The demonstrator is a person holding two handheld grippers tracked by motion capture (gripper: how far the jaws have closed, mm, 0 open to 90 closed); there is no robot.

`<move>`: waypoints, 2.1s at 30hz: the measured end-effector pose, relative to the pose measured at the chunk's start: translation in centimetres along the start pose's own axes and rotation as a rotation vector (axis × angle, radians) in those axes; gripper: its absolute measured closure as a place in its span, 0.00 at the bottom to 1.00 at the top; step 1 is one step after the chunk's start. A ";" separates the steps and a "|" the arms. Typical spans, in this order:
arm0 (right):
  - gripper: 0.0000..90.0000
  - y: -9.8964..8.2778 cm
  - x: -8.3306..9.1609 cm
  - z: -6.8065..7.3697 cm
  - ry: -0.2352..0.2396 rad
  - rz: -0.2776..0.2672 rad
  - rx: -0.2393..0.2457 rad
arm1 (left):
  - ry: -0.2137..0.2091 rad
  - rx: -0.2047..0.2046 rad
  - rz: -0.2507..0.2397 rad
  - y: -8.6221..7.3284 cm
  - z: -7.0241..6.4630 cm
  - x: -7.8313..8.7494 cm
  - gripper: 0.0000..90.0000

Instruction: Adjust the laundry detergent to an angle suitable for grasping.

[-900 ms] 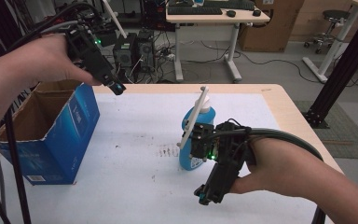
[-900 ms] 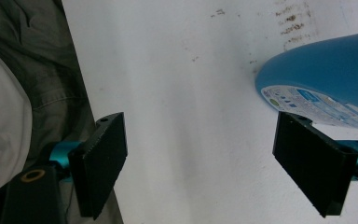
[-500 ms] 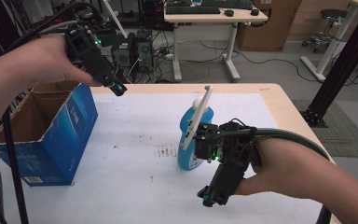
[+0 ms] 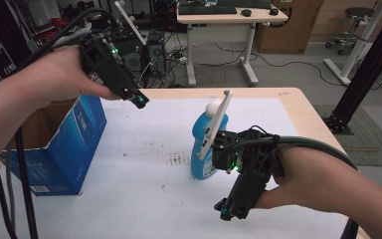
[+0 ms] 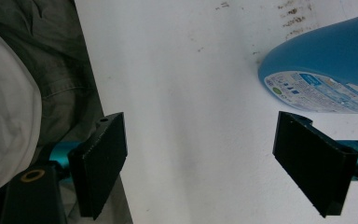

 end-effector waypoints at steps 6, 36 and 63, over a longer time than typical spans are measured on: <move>0.19 0.0 0.1 0.3 0.003 0.003 0.005 | -0.038 -0.009 -0.035 0.8 -1.8 -1.4 0.20; 0.19 -0.3 0.6 0.3 0.004 -0.004 0.014 | -0.114 0.072 -0.154 2.6 -7.9 -10.3 0.20; 0.19 -0.3 0.4 0.1 0.013 0.000 0.014 | -0.052 0.157 -0.184 2.5 -8.4 -14.9 0.20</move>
Point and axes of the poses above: each handheld gripper's, and its own axes: x roughly backward along the jaws, y roughly out of its top, z roughly to its left, the point moved 5 cm from there along -x, roughly forward along the jaws, and after that the axes turned 2 degrees about -y, right-handed, at the moved point
